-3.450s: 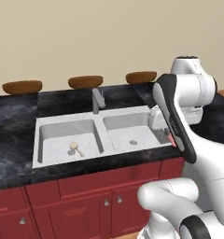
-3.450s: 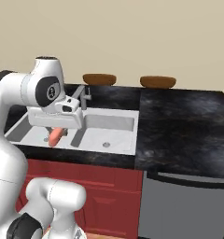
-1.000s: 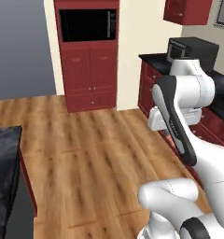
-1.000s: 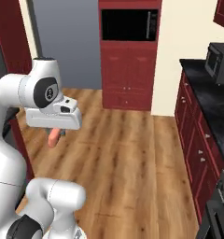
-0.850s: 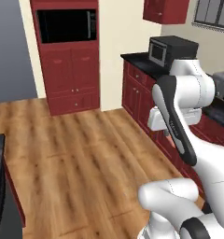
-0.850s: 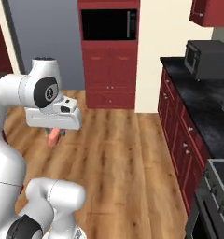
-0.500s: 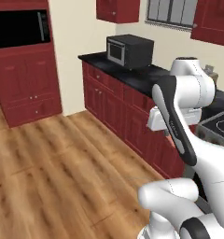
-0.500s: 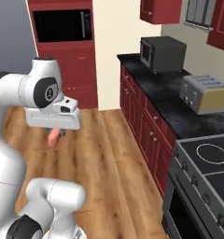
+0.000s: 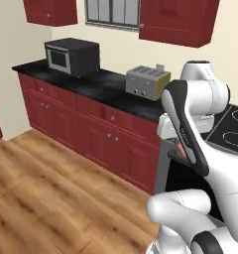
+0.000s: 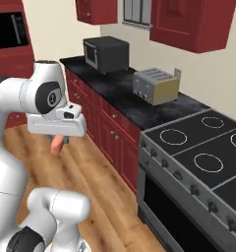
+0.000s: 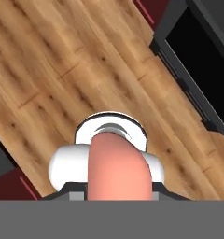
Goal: Pick up the bar soap and dish brush from the sink, and place them back in the cabinet, and close the cabinet door.
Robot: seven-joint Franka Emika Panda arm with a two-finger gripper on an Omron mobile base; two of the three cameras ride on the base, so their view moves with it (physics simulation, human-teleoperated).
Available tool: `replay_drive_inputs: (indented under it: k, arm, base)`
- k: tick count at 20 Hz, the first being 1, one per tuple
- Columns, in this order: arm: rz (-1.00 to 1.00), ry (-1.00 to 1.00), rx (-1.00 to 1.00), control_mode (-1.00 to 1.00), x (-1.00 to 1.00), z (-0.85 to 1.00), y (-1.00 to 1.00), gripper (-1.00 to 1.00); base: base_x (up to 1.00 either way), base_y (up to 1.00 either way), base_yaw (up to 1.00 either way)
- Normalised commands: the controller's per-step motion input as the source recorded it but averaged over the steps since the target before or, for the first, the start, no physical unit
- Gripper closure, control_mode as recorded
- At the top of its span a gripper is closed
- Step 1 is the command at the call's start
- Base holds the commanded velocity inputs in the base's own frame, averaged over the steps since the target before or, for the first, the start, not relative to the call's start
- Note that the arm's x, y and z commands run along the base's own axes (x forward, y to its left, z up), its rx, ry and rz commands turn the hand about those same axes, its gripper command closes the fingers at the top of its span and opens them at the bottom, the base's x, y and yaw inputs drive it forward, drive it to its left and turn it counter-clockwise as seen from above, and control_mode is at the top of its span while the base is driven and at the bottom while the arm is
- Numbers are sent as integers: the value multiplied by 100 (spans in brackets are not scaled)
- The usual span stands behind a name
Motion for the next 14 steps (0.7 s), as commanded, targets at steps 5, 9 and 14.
replay_drive_inputs:
  k: [5, 9, 14]
  arm:
    - [0, 0, 0, 100, 0, 0, 0, 100]
    - [0, 0, 0, 100, 0, 0, 0, 100]
    - [0, 0, 0, 100, 0, 0, 0, 100]
  base:
    - [0, -11, -55]
    - [0, -11, -55]
    - [0, -14, -53]
